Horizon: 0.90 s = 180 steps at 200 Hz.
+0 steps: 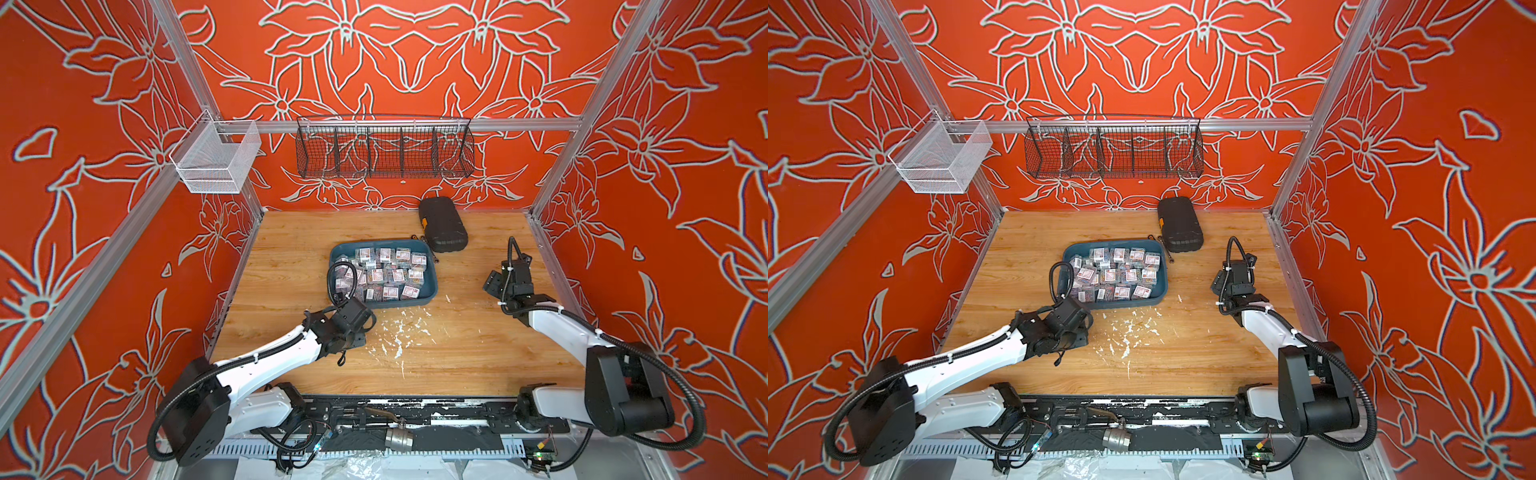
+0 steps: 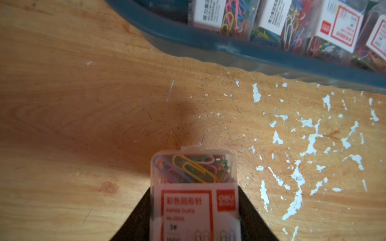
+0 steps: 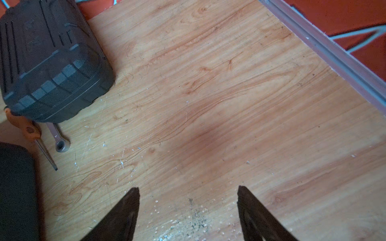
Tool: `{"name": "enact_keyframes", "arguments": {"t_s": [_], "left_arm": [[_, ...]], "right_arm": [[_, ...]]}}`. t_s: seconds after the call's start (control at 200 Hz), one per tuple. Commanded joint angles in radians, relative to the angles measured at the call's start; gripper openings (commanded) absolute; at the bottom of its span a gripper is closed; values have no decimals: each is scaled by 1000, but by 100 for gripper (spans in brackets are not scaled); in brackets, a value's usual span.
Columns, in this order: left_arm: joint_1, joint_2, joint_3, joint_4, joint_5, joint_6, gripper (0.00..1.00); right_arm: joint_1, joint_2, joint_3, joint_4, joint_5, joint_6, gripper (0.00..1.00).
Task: Take the paper clips out of the storage box
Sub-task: Place the boxed paper clips at the center of the board.
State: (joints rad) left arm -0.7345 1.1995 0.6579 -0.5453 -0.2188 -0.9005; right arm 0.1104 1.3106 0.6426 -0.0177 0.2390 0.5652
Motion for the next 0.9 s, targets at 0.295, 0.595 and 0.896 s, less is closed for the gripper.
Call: {"name": "enact_keyframes", "arguments": {"t_s": [0.295,0.595,0.896], "left_arm": [[-96,355,183,176,-31,33,15],[-112,571,381,103,-94,61,13],[-112,680,481,35,-188,46,14]], "right_arm": [[-3,-14,-6,3,2,10,76],[-2,-22,-13,10,-5,6,76],[-3,-25,-18,15,-7,4,76]]}}
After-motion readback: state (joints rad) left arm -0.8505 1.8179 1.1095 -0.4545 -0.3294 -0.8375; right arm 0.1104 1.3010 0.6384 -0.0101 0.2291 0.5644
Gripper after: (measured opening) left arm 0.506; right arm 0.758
